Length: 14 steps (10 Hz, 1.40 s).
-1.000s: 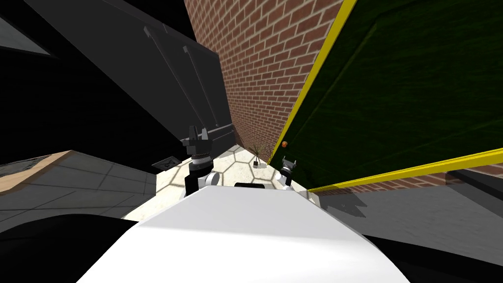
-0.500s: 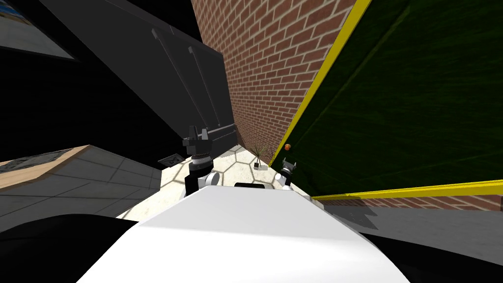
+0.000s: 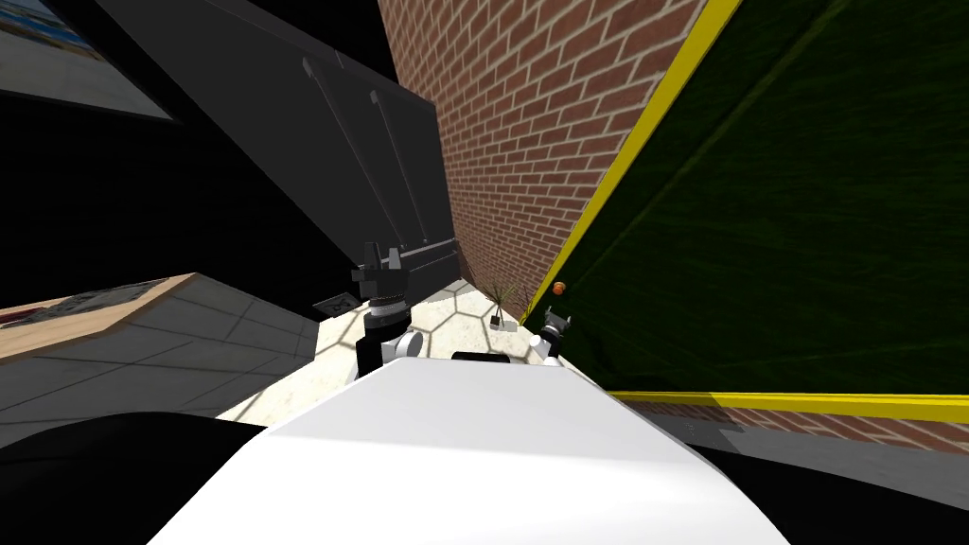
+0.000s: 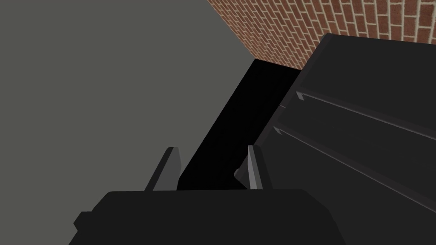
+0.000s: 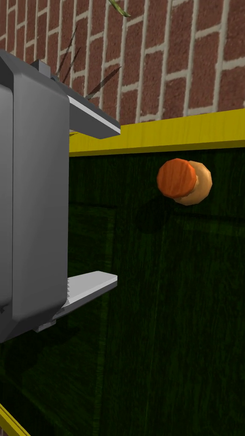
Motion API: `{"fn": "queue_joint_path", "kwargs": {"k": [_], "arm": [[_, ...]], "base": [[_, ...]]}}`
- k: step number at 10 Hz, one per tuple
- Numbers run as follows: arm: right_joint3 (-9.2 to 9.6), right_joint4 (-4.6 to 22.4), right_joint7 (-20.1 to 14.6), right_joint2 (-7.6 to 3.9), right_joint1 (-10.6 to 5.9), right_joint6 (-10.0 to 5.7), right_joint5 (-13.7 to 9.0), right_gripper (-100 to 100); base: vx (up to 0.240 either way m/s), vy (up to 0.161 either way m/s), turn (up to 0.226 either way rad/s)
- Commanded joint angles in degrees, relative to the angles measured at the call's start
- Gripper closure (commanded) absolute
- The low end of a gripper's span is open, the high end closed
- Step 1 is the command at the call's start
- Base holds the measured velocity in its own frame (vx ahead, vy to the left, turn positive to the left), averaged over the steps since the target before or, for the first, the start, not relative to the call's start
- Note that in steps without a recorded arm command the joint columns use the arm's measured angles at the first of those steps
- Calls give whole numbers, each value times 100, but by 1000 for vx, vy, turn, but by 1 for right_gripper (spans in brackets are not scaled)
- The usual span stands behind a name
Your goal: Pull the door open
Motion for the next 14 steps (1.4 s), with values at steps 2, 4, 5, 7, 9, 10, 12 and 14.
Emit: {"fn": "queue_joint_path", "kwargs": {"k": [2, 4, 5, 7, 9, 10, 12, 14], "arm": [[-15, 397, -239, -17, -147, -110, -173, -100], [-27, 716, -429, -28, -263, -197, -312, -100], [-28, 757, -453, -29, -278, -208, -330, -100], [-33, 880, -526, -33, -323, -242, -384, -100], [-40, 834, -508, -39, -301, -220, -385, -100], [-42, 841, -514, -45, -302, -221, -387, -100], [-49, 871, -538, -69, -308, -223, -395, -100], [-60, 913, -573, -102, -316, -226, -407, -100]], "base": [[71, -46, 164], [123, -60, 159], [114, -65, 61], [81, -61, 68], [-47, -6, -14], [-185, 37, -33], [-182, 57, -16], [-187, 94, -12]]}}
